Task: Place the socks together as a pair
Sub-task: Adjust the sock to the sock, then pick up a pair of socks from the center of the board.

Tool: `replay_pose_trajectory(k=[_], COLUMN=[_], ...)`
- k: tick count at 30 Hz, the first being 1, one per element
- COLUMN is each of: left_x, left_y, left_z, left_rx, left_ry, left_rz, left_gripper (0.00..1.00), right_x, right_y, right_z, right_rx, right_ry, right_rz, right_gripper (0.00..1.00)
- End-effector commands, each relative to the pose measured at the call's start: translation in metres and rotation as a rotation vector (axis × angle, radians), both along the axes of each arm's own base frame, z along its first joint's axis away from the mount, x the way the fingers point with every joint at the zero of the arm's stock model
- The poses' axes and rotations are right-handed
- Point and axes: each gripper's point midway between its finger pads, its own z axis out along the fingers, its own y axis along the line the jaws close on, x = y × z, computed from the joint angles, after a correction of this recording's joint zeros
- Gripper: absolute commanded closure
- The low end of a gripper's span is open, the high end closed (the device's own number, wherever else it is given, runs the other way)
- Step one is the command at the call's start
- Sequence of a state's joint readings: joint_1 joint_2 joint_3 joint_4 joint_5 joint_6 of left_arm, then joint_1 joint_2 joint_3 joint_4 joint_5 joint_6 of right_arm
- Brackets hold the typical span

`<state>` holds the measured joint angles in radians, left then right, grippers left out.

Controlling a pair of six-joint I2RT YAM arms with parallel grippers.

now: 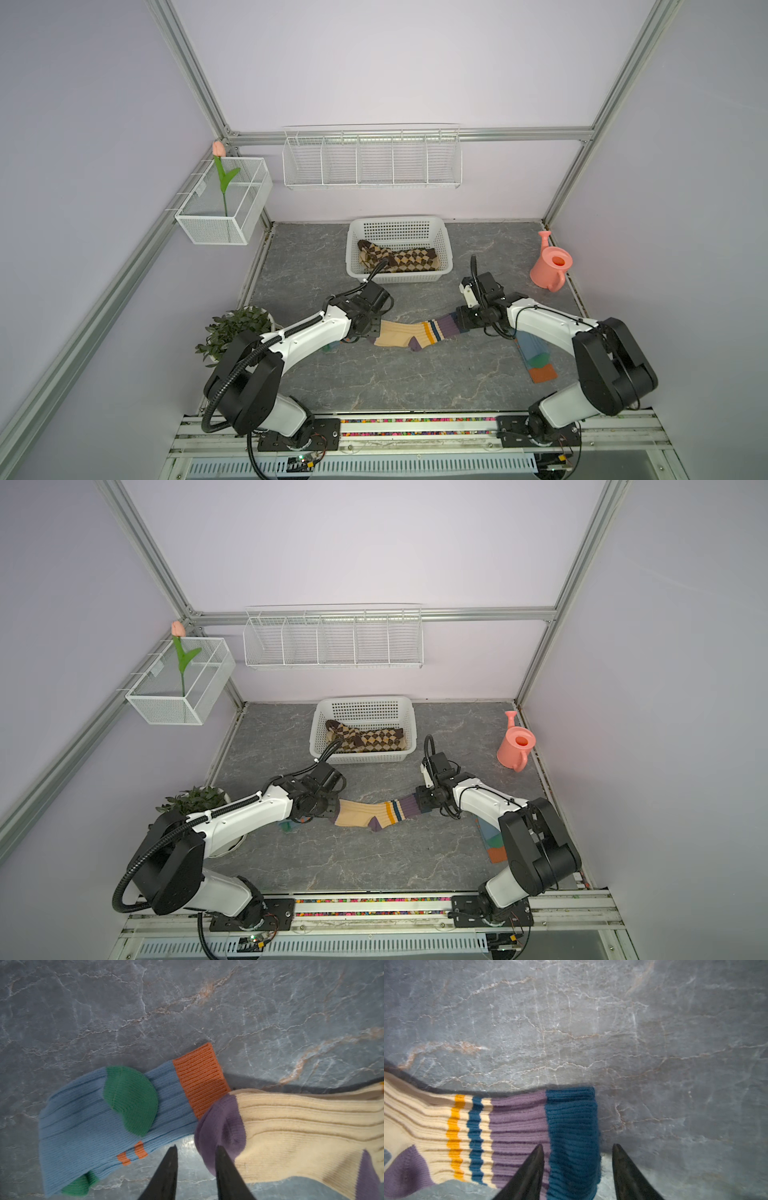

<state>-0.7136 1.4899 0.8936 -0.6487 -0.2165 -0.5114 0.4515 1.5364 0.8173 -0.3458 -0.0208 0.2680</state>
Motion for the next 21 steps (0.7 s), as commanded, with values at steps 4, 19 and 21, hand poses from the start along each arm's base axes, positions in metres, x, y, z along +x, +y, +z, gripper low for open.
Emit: replay_pose_trajectory(k=[4, 19, 21], left_x=[-0.004, -0.019, -0.018], left_y=[-0.001, -0.011, -0.013], left_z=[-0.013, -0.057, -0.06], left_rx=[-0.01, -0.065, -0.073], left_ry=[0.03, 0.125, 0.126], left_rz=[0.006, -0.009, -0.008], left_gripper=[0.57, 0.64, 0.75], right_x=[-0.004, -0.016, -0.016], right_y=[-0.002, 0.012, 0.011], right_z=[0.002, -0.02, -0.021], right_rx=[-0.026, -0.026, -0.029], right_ry=[0.009, 0.071, 0.07], right_rz=[0.011, 0.041, 0.038], right_gripper=[0.39, 0.54, 0.61])
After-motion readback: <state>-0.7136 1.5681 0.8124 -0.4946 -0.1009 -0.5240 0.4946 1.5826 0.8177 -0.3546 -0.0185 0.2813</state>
